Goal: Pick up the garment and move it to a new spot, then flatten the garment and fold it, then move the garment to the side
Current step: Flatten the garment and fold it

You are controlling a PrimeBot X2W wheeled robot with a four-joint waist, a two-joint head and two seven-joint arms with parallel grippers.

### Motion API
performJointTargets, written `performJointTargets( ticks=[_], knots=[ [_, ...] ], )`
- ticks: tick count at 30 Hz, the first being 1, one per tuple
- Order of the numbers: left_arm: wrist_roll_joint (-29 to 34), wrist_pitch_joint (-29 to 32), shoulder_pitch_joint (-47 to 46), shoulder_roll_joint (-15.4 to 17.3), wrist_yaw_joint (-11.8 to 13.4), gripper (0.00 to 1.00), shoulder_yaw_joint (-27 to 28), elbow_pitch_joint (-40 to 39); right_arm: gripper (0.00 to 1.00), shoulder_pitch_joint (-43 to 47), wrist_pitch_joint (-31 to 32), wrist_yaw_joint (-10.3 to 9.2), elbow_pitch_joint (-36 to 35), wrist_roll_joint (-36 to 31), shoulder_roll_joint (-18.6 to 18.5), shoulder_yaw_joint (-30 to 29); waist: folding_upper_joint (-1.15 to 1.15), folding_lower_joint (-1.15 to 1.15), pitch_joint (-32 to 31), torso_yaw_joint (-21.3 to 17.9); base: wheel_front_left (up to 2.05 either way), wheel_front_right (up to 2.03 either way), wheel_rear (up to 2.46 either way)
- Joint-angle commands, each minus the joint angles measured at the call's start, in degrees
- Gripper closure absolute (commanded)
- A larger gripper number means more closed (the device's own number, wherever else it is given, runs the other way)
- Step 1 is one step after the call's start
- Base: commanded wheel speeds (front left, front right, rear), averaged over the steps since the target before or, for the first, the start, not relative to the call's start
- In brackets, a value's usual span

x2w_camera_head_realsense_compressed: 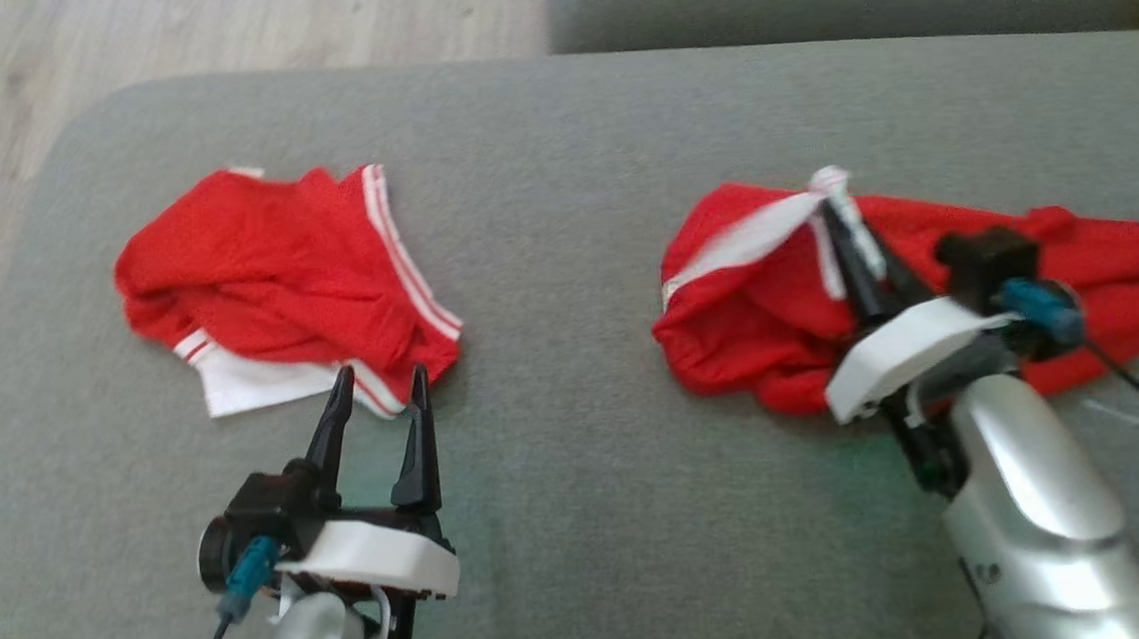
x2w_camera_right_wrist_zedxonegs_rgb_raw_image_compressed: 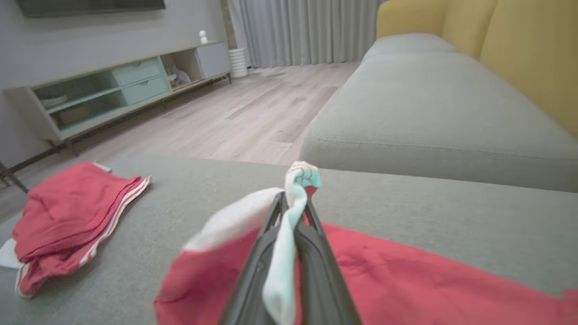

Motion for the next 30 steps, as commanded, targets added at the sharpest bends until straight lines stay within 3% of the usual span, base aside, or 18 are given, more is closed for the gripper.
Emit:
performJointTargets(
  ticks=[1,7,12,19,26,30],
  knots=[
    [0.50,-0.56,-0.66,0.20,0.60,0.00,2.05,-1.80,1.00,-0.35,-0.73,-0.04,-3.88,-0.58,0.35,-1.28,0.00,0.00,-1.28,-1.63,0.00,0.00,0.00],
    [0.10,-0.56,-0.64,0.20,0.59,0.00,1.51,-2.07,1.00,-1.35,1.96,-0.04,-11.36,-5.73,0.35,-9.24,0.00,0.00,-2.13,-2.08,0.00,0.00,0.00],
    [-0.87,-0.56,-1.05,0.20,0.79,0.00,0.34,-2.31,1.00,-6.54,5.42,-0.04,-13.57,-8.22,0.35,-11.46,0.00,0.00,-2.22,-0.08,0.00,0.00,0.00],
    [-1.70,-0.56,-0.98,0.20,1.28,0.00,-0.42,-2.17,1.00,-17.16,5.98,-0.04,-8.40,-4.03,0.35,-10.21,0.00,0.00,-2.88,3.13,0.00,0.00,0.00],
    [-1.51,-0.56,-0.04,0.20,1.85,0.00,0.62,-2.24,1.00,-31.12,-3.59,-0.04,-2.26,2.34,0.35,-12.80,0.00,0.00,-4.33,4.60,0.00,0.00,0.00],
    [-0.94,-0.56,1.00,0.20,2.01,0.00,2.27,-2.65,1.00,-32.88,-5.34,-0.04,-0.19,4.49,0.35,-15.71,0.00,0.00,-4.79,2.99,0.00,0.00,0.00]
  ],
)
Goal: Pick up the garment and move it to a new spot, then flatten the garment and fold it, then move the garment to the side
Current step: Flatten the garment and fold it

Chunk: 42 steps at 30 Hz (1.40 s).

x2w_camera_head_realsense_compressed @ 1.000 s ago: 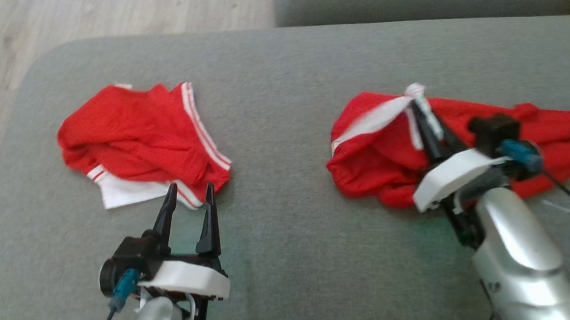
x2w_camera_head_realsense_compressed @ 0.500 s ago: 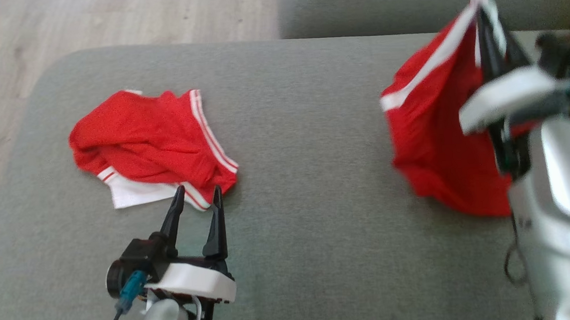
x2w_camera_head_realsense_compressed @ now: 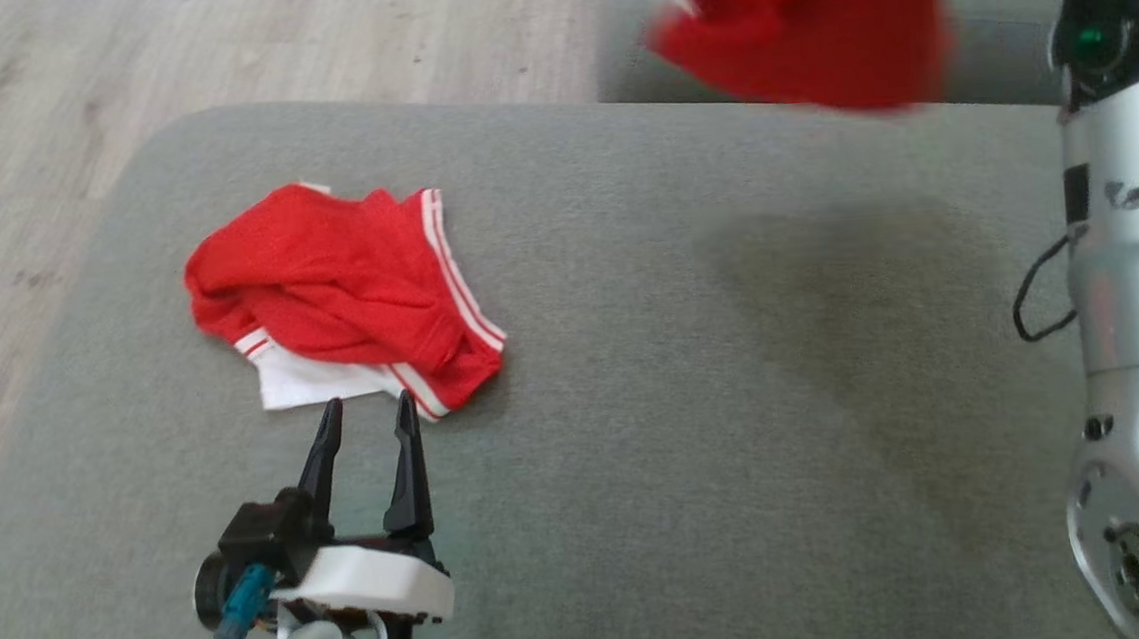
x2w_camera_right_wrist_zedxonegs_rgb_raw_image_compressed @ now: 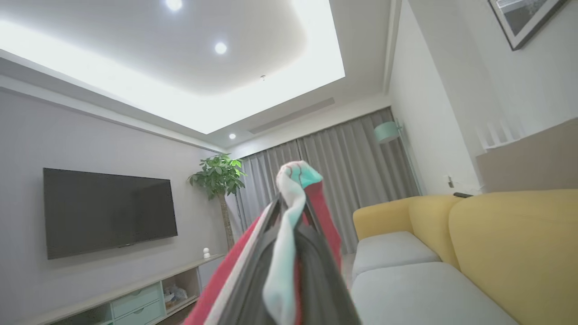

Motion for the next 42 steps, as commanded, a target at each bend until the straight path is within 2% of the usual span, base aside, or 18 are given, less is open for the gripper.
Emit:
performJointTargets(
  ticks=[1,4,10,13,16,20,21,22,27,32,37,42],
  knots=[
    [0.68,-0.56,-1.51,0.16,0.04,0.00,2.19,-2.16,1.00,0.69,-0.36,-0.04,-0.85,0.86,0.50,0.68,0.00,0.00,-0.19,-1.09,0.00,0.00,0.00],
    [1.03,-0.56,-1.19,0.16,-0.32,0.00,2.58,-2.40,1.00,7.02,-0.03,-0.04,-1.11,3.34,0.50,0.59,0.00,0.00,-0.11,-2.98,0.00,0.00,0.00],
    [1.28,-0.56,-1.92,0.16,-0.88,0.00,1.74,-2.73,1.00,27.70,0.02,-0.04,-3.08,7.22,0.50,-1.77,0.00,0.00,0.80,-5.99,0.00,0.00,0.00],
    [1.65,-0.56,-2.56,0.16,-0.91,0.00,1.68,-2.79,1.00,36.49,-0.34,-0.04,-2.60,7.53,0.50,-0.72,0.00,0.00,1.61,-7.16,0.00,0.00,0.00],
    [1.91,-0.56,-3.22,0.16,-1.09,0.00,1.79,-2.78,1.00,41.95,-1.04,-0.04,-2.24,7.47,0.50,0.18,0.00,0.00,2.32,-7.93,0.00,0.00,0.00],
    [2.35,-0.56,-3.70,0.16,-1.48,0.00,1.83,-2.40,1.00,44.71,-1.65,-0.04,-2.00,7.40,0.50,1.79,0.00,0.00,2.70,-8.64,0.00,0.00,0.00],
    [2.40,-0.56,-3.80,0.16,-1.55,0.00,1.82,-2.27,0.18,44.94,-1.78,-0.04,-2.11,6.43,0.50,2.34,0.00,0.00,2.68,-8.74,0.00,0.00,0.00],
    [2.43,-0.56,-3.86,0.16,-1.59,0.00,1.80,-2.17,0.00,45.13,-1.92,-0.04,-2.33,5.83,0.50,2.58,0.00,0.00,2.63,-8.84,0.00,0.00,0.00],
    [2.78,-0.56,-4.08,0.16,-1.80,0.00,1.80,-1.86,0.00,45.89,-2.57,-0.04,-7.33,3.21,0.50,4.08,0.00,0.00,2.24,-9.27,0.00,0.00,0.00],
    [3.14,-0.56,-3.96,0.16,-1.86,0.00,2.00,-1.78,0.00,48.34,-2.76,-0.04,-17.87,1.17,0.50,8.27,0.00,0.00,1.63,-9.89,0.00,0.00,0.00],
    [3.24,-0.56,-3.71,0.16,-1.95,0.00,1.70,-1.88,0.00,51.27,-2.78,-0.04,-20.70,-0.53,0.50,10.41,0.00,0.00,1.36,-10.21,0.00,0.00,0.00],
    [3.08,-0.56,-3.84,0.16,-1.91,0.00,1.10,-2.12,0.00,51.57,-2.13,-0.04,-18.74,-1.69,0.50,10.04,0.00,0.00,1.89,-9.87,0.00,0.00,0.00]
  ],
)
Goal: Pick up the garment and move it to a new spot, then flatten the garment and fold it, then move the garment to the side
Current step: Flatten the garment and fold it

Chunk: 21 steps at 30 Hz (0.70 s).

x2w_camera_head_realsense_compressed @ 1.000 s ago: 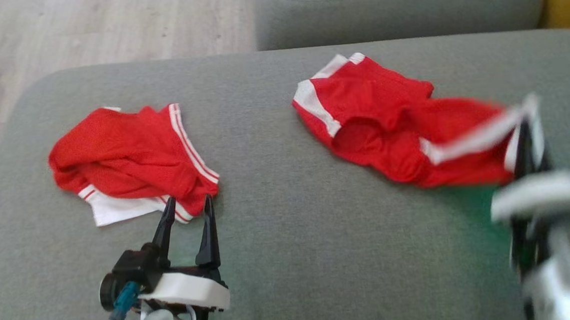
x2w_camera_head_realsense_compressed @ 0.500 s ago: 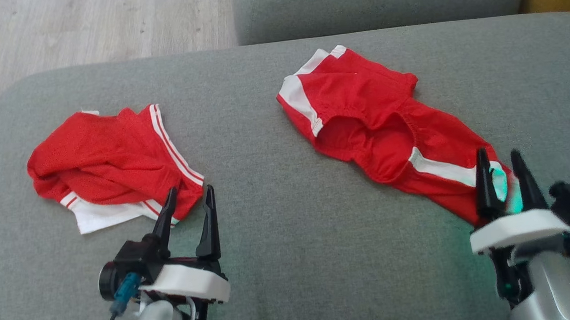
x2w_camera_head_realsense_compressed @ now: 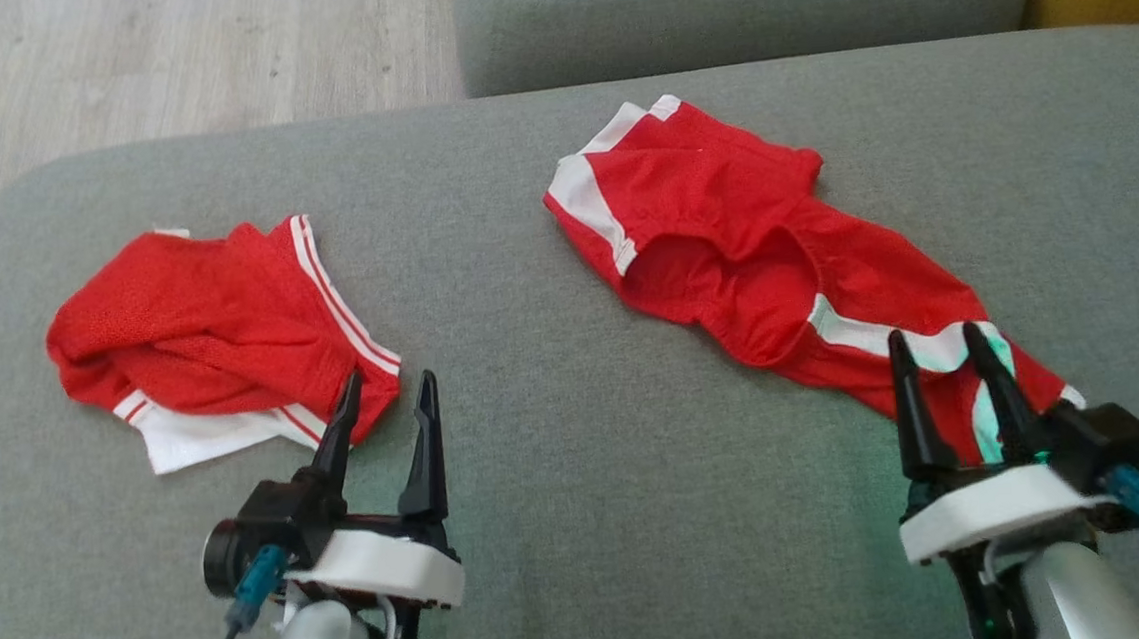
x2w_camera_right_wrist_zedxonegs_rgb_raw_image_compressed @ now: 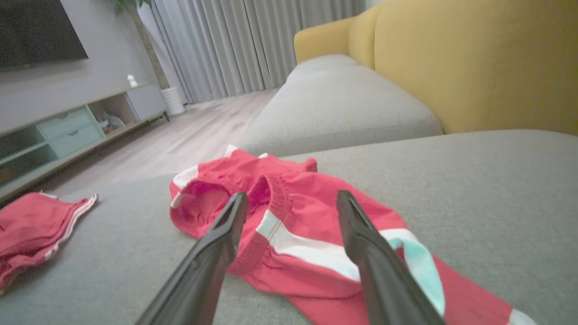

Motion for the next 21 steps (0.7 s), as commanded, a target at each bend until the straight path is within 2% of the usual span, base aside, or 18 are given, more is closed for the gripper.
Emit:
performJointTargets(
  ticks=[1,9,13,19,20,21],
  knots=[
    [0.08,-0.56,-2.43,0.19,0.04,0.00,1.39,-1.75,0.00,-2.97,0.90,-0.04,-0.45,-1.02,-0.25,1.22,0.00,0.00,0.50,0.40,0.00,0.00,0.00],
    [-0.67,-0.56,-3.41,0.19,-0.01,0.00,0.17,-1.32,0.00,-11.74,6.99,-0.04,9.54,-3.23,-0.25,2.19,0.00,0.00,2.76,2.95,0.00,0.00,0.00],
    [-1.45,-0.56,-4.05,0.19,0.18,0.00,-0.69,-1.14,0.00,-17.81,8.47,-0.04,17.35,-5.27,-0.25,0.16,0.00,0.00,3.96,4.63,0.00,0.00,0.00],
    [-2.27,-0.56,-4.55,0.19,0.59,0.00,-1.46,-1.19,0.00,-22.34,10.14,-0.04,25.86,-9.59,-0.25,-2.75,0.00,0.00,4.54,6.01,0.00,0.00,0.00],
    [-2.34,-0.56,-4.59,0.19,0.62,0.00,-1.53,-1.20,0.54,-22.82,9.82,-0.04,26.70,-9.65,-0.25,-2.75,0.00,0.00,4.59,6.13,0.00,0.00,0.00],
    [-2.39,-0.56,-4.64,0.19,0.64,0.00,-1.58,-1.18,1.00,-23.25,9.28,-0.04,27.32,-9.04,-0.25,-2.25,0.00,0.00,4.60,6.24,0.00,0.00,0.00]
  ],
)
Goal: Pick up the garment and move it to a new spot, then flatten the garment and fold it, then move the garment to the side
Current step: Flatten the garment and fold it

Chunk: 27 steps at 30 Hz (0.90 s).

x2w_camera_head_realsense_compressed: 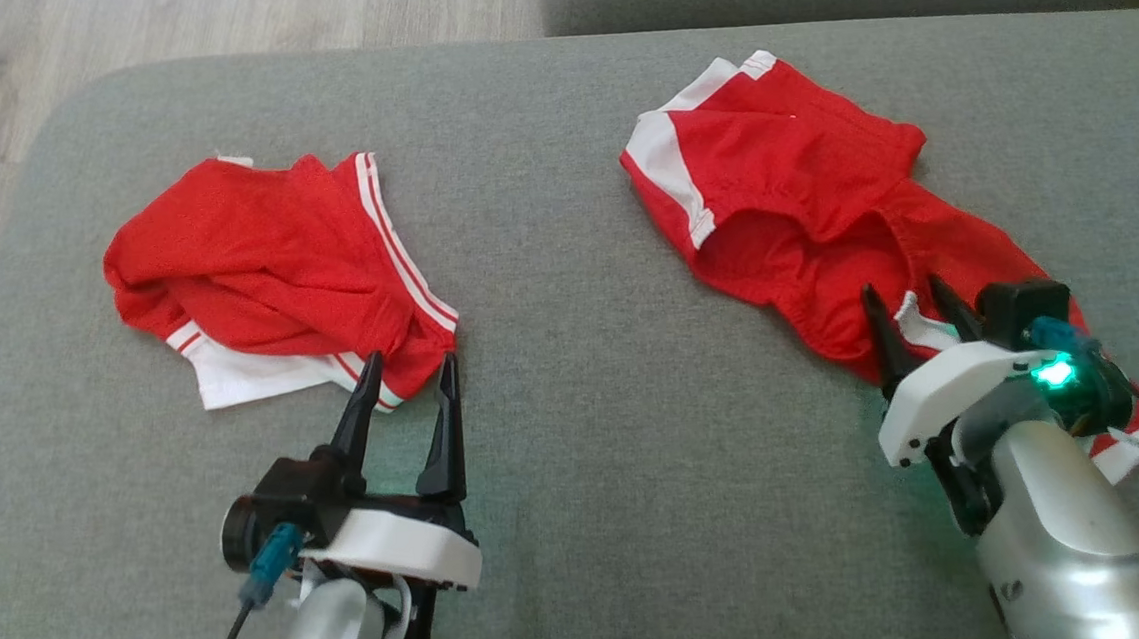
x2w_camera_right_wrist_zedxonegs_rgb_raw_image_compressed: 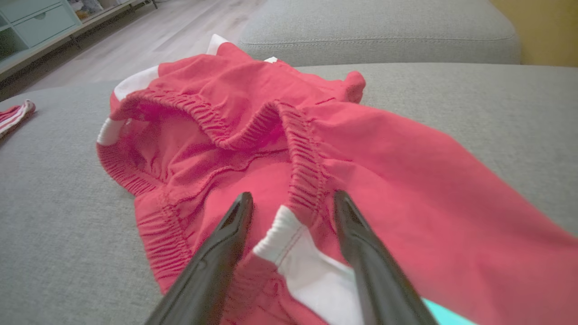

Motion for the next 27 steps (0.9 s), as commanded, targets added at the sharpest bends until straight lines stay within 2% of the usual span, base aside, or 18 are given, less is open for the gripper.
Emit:
performJointTargets(
  ticks=[1,7,12,17,27],
  knots=[
    [-0.41,-0.56,-2.34,0.21,0.59,0.00,1.48,-1.54,1.00,-2.49,-1.16,-0.04,-0.78,1.08,-0.07,2.32,0.00,0.00,-0.01,0.11,0.00,0.00,0.00],
    [-0.20,-0.56,-2.06,0.21,0.84,0.00,2.14,-1.21,1.00,-2.57,-3.41,-0.04,-0.79,6.72,-0.07,10.14,0.00,0.00,-0.88,-0.78,0.00,0.00,0.00],
    [0.26,-0.56,-1.65,0.21,0.80,0.00,2.70,-1.02,1.00,-0.38,-3.01,-0.04,-5.25,11.69,-0.07,19.13,0.00,0.00,-2.27,-1.98,0.00,0.00,0.00],
    [0.52,-0.56,-1.35,0.21,0.61,0.00,2.92,-0.95,1.00,1.97,-1.42,-0.04,-9.72,15.09,-0.07,24.94,0.00,0.00,-3.39,-2.30,0.00,0.00,0.00],
    [1.40,-0.56,-0.78,0.21,0.24,0.00,3.87,-0.89,1.00,6.50,1.68,-0.04,-15.29,16.76,-0.07,32.43,0.00,0.00,-5.00,-1.30,0.00,0.00,0.00]
  ],
)
